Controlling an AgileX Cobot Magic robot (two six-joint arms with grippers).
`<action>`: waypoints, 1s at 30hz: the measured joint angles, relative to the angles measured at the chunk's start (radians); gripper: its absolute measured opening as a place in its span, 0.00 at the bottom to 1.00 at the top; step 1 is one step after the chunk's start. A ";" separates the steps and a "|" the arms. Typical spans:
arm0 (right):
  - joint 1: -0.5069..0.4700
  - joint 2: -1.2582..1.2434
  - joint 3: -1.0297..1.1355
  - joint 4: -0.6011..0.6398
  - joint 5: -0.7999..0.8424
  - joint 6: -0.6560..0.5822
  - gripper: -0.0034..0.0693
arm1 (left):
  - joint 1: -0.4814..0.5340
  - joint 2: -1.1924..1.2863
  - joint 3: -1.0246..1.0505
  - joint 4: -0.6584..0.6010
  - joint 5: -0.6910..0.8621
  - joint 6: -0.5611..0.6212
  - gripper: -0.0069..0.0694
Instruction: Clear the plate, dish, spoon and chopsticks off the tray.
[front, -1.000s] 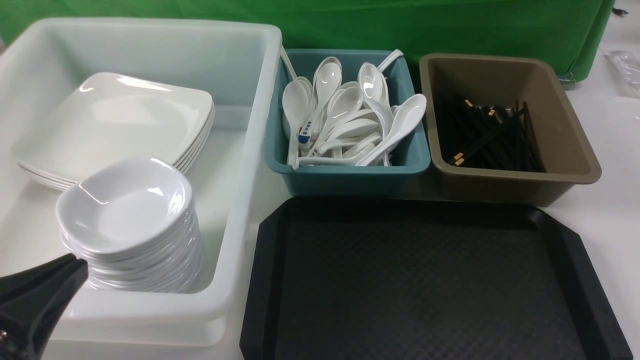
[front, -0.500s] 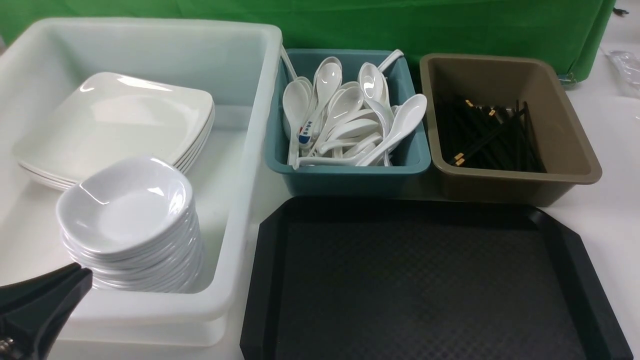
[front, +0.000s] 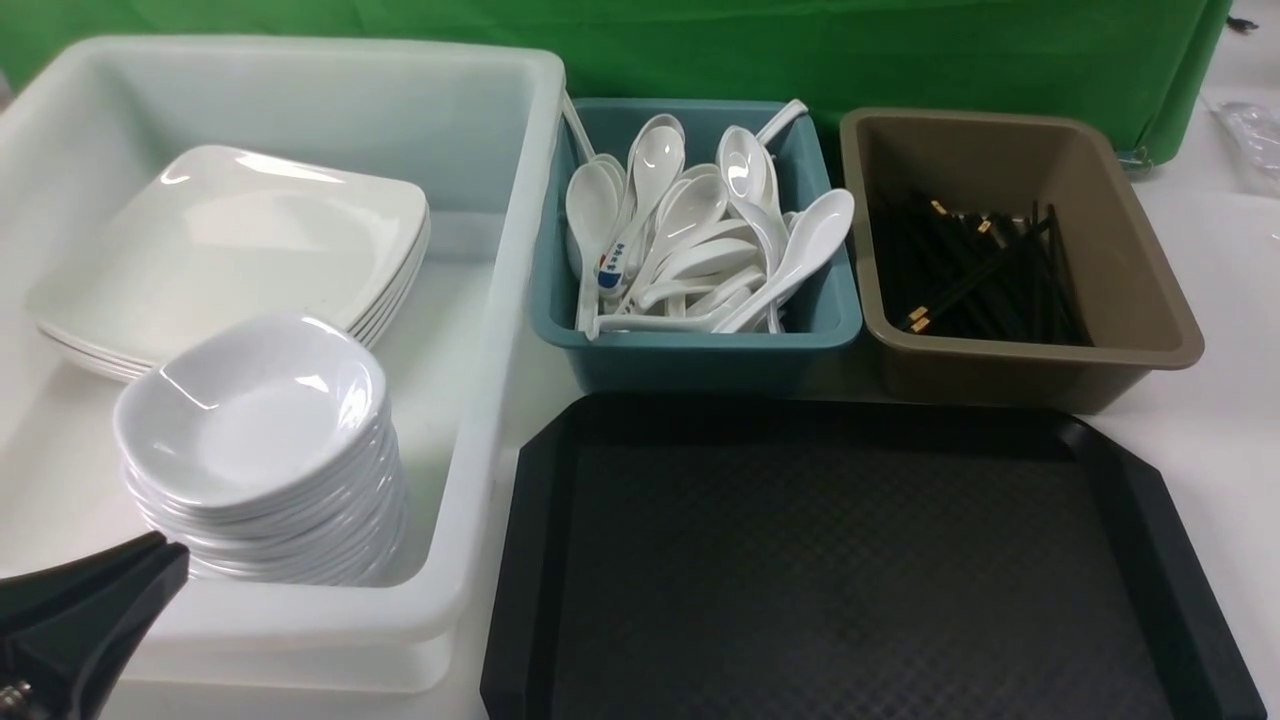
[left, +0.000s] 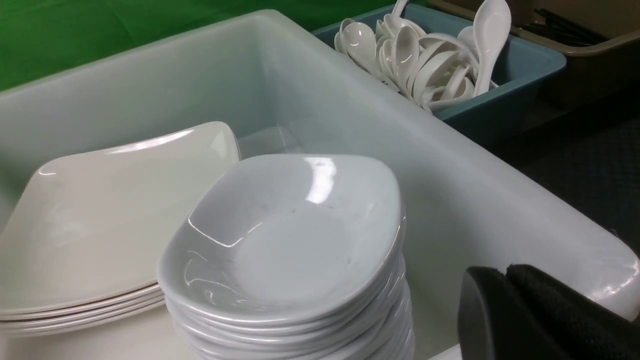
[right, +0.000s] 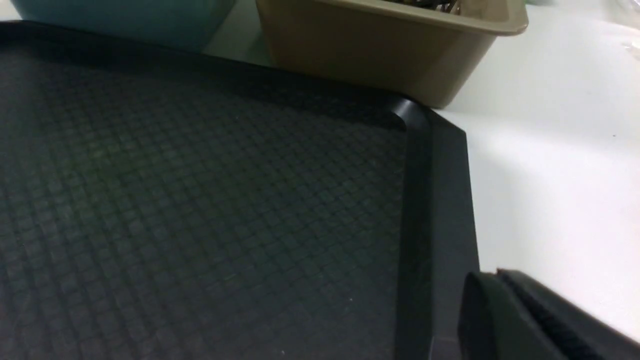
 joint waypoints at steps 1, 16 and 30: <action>0.000 0.000 0.000 0.000 0.000 0.000 0.07 | 0.000 0.000 0.000 0.000 0.003 0.000 0.11; 0.000 0.000 0.000 0.000 0.000 -0.004 0.09 | 0.000 0.000 0.000 0.000 0.005 0.000 0.11; 0.000 0.000 0.000 0.000 0.000 -0.004 0.13 | 0.000 0.000 0.000 0.000 0.005 0.000 0.11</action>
